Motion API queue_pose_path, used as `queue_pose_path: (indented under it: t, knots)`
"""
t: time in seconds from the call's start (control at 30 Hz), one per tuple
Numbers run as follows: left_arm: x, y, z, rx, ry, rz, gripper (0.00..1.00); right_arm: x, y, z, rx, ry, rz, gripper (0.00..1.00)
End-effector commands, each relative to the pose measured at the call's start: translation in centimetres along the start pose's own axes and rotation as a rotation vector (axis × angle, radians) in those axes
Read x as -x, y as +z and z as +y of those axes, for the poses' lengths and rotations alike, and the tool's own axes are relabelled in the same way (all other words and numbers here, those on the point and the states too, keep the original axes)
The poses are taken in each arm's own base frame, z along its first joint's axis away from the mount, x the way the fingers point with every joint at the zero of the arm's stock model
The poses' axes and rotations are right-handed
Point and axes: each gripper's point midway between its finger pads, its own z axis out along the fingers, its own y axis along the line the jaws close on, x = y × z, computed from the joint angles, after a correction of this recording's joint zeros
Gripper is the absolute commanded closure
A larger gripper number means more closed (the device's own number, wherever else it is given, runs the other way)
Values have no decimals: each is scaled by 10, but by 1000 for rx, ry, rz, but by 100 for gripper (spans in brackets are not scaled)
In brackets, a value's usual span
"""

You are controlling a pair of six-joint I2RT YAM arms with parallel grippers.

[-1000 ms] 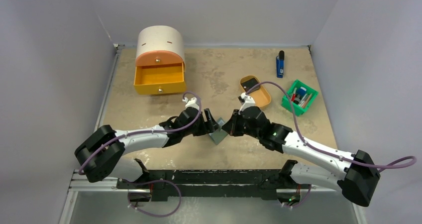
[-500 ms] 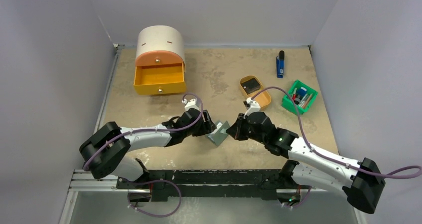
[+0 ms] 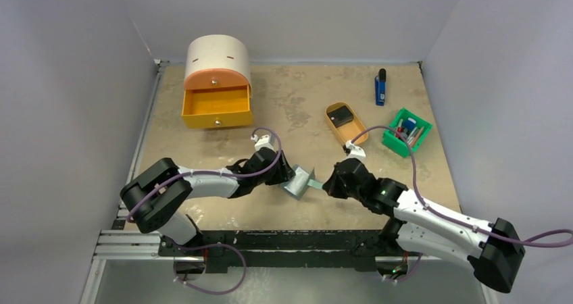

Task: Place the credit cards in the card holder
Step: Open the card holder at the center of the board.

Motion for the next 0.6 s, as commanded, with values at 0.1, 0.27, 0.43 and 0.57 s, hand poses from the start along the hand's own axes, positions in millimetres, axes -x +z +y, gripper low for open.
queue_pose_path:
  t: [0.1, 0.27, 0.43, 0.57]
  knots:
    - [-16, 6, 16, 40, 37, 45, 55, -18, -10, -50, -313, 59, 92, 100]
    - [-15, 4, 16, 39, 35, 37, 57, -24, -7, -60, -373, 74, 105, 100]
    - [-7, -4, 4, -3, 39, 21, 54, -38, -3, -68, -409, 95, 154, 100]
    - [-9, -5, -6, -46, 47, 43, 53, -47, 0, -73, -408, 108, 167, 100]
